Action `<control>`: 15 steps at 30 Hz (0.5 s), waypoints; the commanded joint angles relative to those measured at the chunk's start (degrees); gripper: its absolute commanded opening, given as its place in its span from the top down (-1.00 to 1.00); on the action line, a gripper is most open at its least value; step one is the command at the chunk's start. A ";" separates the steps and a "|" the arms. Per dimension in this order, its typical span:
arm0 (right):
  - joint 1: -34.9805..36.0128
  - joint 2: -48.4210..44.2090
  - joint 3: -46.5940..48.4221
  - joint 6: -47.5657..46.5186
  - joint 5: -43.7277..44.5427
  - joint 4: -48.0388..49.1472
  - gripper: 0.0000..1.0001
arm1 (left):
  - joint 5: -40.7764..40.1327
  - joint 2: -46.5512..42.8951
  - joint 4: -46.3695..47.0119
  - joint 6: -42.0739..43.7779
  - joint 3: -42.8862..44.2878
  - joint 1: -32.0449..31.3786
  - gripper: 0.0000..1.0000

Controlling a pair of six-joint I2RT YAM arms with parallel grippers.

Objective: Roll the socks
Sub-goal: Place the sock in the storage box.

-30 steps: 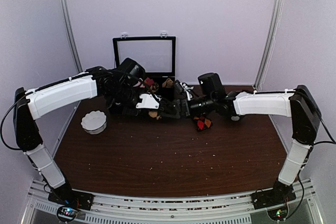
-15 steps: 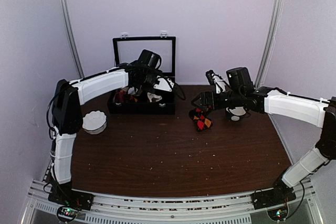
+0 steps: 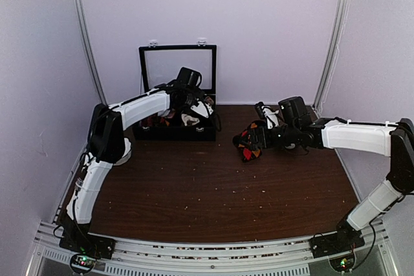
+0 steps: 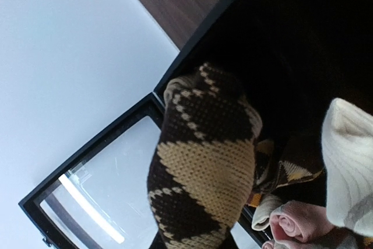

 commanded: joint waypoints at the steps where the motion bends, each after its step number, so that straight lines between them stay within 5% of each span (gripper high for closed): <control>1: -1.04 1.36 -0.98 0.58 -3.37 3.81 -1.00 | 0.86 2.99 3.08 5.74 2.78 0.55 1.00; 15: -1.45 3.98 -0.98 2.52 -9.24 7.43 -1.00 | 1.15 10.35 5.27 12.96 8.77 2.58 1.00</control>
